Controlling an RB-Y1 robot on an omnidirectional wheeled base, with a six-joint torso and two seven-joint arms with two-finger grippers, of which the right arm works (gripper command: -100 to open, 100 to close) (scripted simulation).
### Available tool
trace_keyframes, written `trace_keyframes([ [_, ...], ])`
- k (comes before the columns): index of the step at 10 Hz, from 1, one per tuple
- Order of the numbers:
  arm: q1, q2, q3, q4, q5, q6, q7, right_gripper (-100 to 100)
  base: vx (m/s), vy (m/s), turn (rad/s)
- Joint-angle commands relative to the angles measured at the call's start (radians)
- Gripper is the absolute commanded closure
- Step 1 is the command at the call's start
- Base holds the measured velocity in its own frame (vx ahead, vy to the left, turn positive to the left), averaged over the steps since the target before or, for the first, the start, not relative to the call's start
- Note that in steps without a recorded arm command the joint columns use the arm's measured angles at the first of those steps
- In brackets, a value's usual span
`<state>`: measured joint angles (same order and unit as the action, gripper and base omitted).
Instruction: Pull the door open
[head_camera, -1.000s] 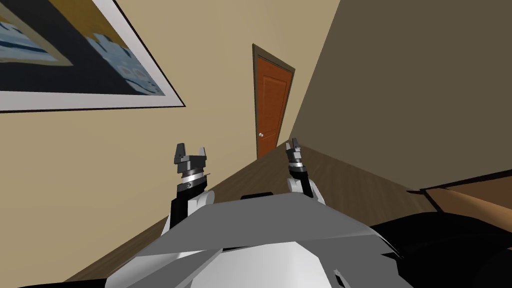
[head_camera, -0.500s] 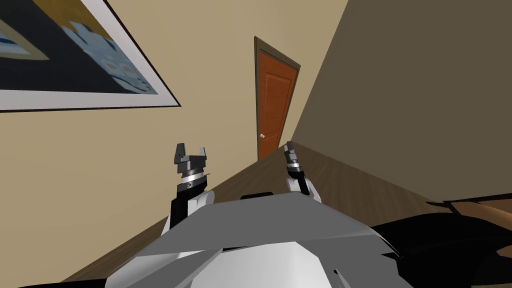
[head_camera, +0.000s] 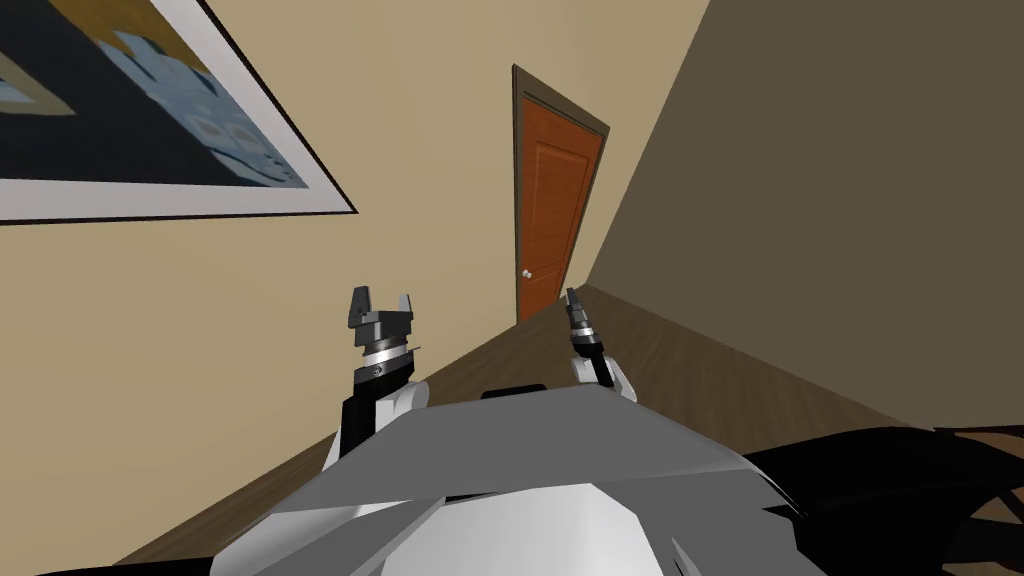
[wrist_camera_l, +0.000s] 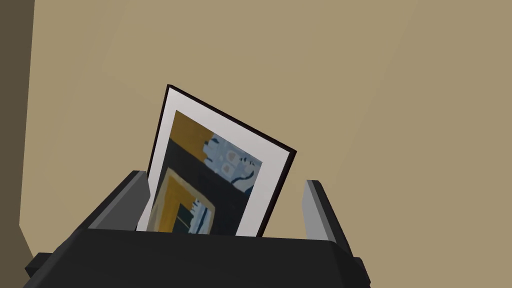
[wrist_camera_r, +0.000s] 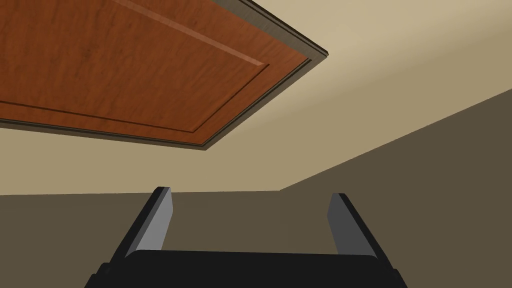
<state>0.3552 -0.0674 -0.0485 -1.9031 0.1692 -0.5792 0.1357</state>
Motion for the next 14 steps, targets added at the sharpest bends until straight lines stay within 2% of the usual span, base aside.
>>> trace_keyframes([
  [1,-0.015,-0.007,-0.003,0.038,0.006,-0.01,0.031,-100,0.097,-0.05,0.051],
  [14,-0.124,-0.055,-0.021,0.367,0.065,-0.102,0.294,-100,0.095,-0.046,0.058],
])
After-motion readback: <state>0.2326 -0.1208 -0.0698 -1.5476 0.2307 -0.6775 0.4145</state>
